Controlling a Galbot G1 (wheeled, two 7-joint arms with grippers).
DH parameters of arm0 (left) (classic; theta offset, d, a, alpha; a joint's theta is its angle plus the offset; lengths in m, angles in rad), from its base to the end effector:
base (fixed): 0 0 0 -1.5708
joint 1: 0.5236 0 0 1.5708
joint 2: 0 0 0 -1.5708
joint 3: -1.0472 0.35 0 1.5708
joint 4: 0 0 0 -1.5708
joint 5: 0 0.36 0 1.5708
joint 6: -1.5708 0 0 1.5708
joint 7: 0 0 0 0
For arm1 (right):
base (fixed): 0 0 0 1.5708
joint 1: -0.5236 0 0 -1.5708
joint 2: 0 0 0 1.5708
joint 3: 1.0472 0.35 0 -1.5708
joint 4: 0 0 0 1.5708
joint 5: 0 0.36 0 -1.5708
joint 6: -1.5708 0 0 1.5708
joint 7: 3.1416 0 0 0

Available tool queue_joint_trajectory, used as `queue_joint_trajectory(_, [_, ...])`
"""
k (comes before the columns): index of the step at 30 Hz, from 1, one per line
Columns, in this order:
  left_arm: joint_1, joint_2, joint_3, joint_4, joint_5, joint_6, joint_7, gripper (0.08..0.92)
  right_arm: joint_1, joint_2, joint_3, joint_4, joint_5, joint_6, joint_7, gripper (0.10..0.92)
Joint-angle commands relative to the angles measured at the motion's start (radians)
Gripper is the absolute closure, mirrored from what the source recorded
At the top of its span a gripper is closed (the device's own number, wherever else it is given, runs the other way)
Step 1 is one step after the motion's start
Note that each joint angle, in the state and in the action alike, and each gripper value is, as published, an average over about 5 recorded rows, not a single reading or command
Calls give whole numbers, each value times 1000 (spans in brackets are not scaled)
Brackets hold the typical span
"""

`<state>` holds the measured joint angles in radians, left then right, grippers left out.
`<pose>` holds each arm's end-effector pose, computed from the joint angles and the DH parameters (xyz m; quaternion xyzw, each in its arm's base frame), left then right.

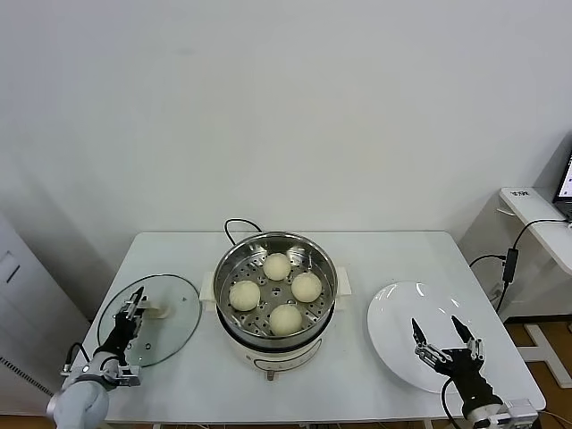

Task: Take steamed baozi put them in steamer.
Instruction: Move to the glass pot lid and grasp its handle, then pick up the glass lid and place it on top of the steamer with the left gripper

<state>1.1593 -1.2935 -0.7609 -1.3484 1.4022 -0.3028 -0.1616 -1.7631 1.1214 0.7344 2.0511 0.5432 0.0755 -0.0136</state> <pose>0.2955 0.1969 -0.4261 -0.0544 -0.6871 -0.7238 0.0333 0.1460 -0.1400 -0.3078 0.0200 -0.9976 -0.0279 0.0603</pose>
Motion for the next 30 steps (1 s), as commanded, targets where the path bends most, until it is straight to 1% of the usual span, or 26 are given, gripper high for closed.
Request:
queue_joint_trajectory(1, [24, 2, 15, -8, -110, -7, -23, 649, -6, 6, 0, 0, -4, 3, -2, 203])
queue_joint_trajectory(7, [76, 28, 24, -131, -214, 34, 10, 818, 3, 9, -6, -1, -6, 4, -2, 203])
queue_joint_trajectory(10, [93, 66, 12, -195, -256, 51, 28, 870, 11, 6, -12, 2, -7, 2, 0, 203])
queue_joint_trajectory(14, [113, 150, -28, -267, -326, 72, 56, 877, 18, 5, -18, 1, -7, -3, 1, 203])
queue_joint_trajectory(18, [132, 251, -52, -355, -447, 145, 94, 877, 26, 1, -21, -4, -6, -5, 0, 203])
queue_joint_trajectory(21, [150, 321, -37, -462, -541, 247, 143, 877, 36, -6, -23, -8, -5, -10, 0, 203])
queue_joint_trajectory(24, [173, 376, 25, -599, -620, 390, 192, 877, 44, -14, -24, -10, 0, -20, 0, 203])
queue_joint_trajectory(27, [189, 408, 144, -725, -650, 561, 212, 877, 40, -22, -20, -13, 18, -43, -7, 203])
queue_joint_trajectory(30, [177, 420, 301, -826, -624, 713, 220, 877, 27, -27, -3, -19, 33, -59, -27, 203])
